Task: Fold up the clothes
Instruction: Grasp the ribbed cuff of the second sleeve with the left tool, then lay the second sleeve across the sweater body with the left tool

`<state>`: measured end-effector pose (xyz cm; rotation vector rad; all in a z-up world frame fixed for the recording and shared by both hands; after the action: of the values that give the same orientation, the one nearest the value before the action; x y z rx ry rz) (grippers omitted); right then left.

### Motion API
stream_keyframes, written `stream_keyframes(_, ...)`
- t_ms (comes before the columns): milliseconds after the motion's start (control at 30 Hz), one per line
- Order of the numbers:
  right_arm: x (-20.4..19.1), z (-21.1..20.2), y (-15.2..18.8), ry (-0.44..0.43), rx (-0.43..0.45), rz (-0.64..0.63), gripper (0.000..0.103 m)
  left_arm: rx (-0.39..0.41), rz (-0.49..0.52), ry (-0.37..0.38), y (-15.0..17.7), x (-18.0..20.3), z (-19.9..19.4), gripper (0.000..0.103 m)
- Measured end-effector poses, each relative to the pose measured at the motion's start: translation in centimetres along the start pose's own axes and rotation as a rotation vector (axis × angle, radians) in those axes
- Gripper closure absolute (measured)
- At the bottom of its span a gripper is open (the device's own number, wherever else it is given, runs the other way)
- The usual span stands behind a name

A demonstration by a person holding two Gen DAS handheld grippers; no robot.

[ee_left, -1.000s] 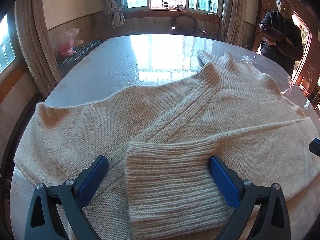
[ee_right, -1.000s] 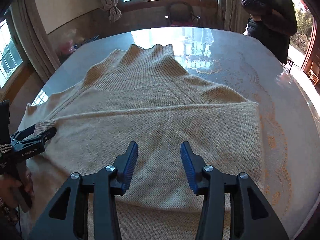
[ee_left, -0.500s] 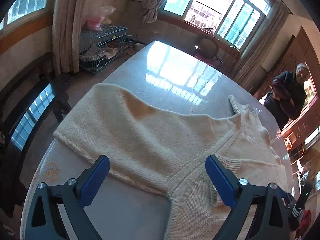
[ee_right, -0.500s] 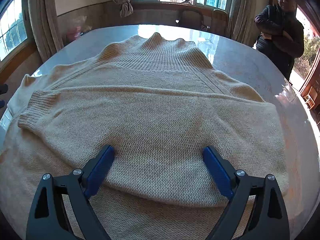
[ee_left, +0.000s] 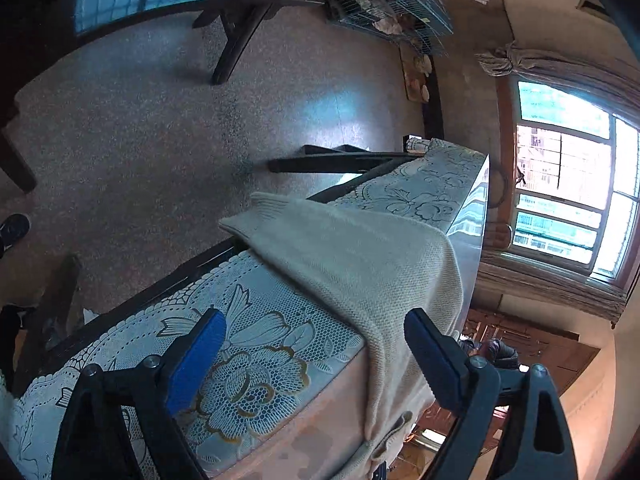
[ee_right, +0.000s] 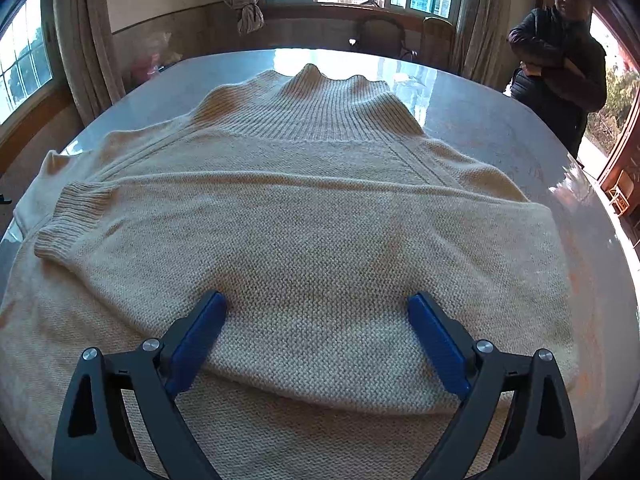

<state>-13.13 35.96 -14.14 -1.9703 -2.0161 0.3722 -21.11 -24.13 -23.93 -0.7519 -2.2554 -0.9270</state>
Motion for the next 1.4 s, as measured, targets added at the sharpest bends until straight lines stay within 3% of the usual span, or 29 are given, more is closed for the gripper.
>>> stream_keyframes(67, 0.0, 0.0, 0.0, 0.0, 0.0, 0.001, 0.007, -0.072, -0.029, 0.043, -0.9, 0.0, 1.4, 0.012)
stream_keyframes(167, 0.1, 0.2, -0.1, 0.0, -0.001, 0.0, 0.007, -0.147, -0.099, 0.232, -1.4, 0.0, 3.0, 0.015)
stream_keyframes(300, 0.1, 0.3, -0.2, -0.001, -0.002, 0.003, 0.006, -0.161, -0.142, 0.297, -2.2, 0.4, 4.4, 0.016)
stream_keyframes(333, 0.1, 0.3, -0.2, -0.001, -0.002, 0.003, 0.006, -0.148, -0.157, 0.334, -2.5, 0.3, 4.4, 0.026)
stream_keyframes(367, 0.1, 0.3, -0.2, -0.001, -0.002, 0.003, 0.006, -0.126, -0.177, 0.386, -2.7, 0.3, 4.3, 0.043)
stream_keyframes(433, 0.1, 0.3, -0.2, -0.001, -0.002, 0.003, 0.006, -0.108, -0.19, 0.441, -2.8, 0.3, 4.3, 0.062)
stream_keyframes(500, 0.0, 0.3, -0.3, -0.001, -0.002, 0.005, 0.006, -0.094, -0.183, 0.463, -2.7, 0.5, 4.4, 0.069)
stream_keyframes(567, -0.1, 0.4, -0.3, -0.001, -0.002, 0.006, 0.006, -0.064, -0.174, 0.491, -2.7, 0.7, 4.1, 0.087)
stream_keyframes(667, -0.1, 0.4, -0.3, -0.001, -0.002, 0.006, 0.006, 0.013, -0.171, 0.571, -2.6, 0.8, 3.2, 0.091)
stream_keyframes(800, -0.1, 0.4, -0.4, -0.002, -0.003, 0.007, 0.006, 0.116, -0.036, 0.565, -1.1, 3.9, 1.0, 0.091)
stream_keyframes(933, -0.1, 0.5, -0.5, -0.004, -0.003, 0.01, 0.006, 0.212, 0.252, 0.465, 2.7, 10.7, -1.2, 0.091)
stream_keyframes(1067, -0.1, 0.5, -0.5, -0.008, -0.003, 0.012, 0.006, 0.194, 0.599, 0.335, 9.9, 19.9, 0.1, 0.091)
stream_keyframes(1167, 0.2, 0.6, -0.8, -0.034, -0.003, 0.025, 0.004, 0.13, 0.954, 0.11, 18.3, 26.5, 5.6, 0.091)
stream_keyframes(1233, 0.6, 0.4, -1.1, -0.073, -0.004, 0.047, 0.004, 0.062, 1.188, -0.071, 24.3, 28.9, 11.1, 0.091)
stream_keyframes(1300, 2.5, -0.5, -1.1, -0.187, 0.004, 0.172, 0.01, 0.021, 1.387, -0.306, 29.2, 29.1, 17.3, 0.091)
stream_keyframes(1400, 6.8, -1.7, -0.5, -0.368, -0.007, 0.437, 0.01, -0.031, 1.585, -0.657, 33.5, 25.1, 24.9, 0.091)
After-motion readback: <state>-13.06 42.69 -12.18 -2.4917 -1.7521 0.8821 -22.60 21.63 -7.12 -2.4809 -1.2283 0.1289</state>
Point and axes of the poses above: each gripper's, at about its wrist camera, not at the fingertips, and z roughly the way its jaws point, x to its right, y to its underside, the point moved 4 cm from there along z, roughly the way its jaws point, and after that the axes turned 14 degrees about -x, right-handed, at the moved point
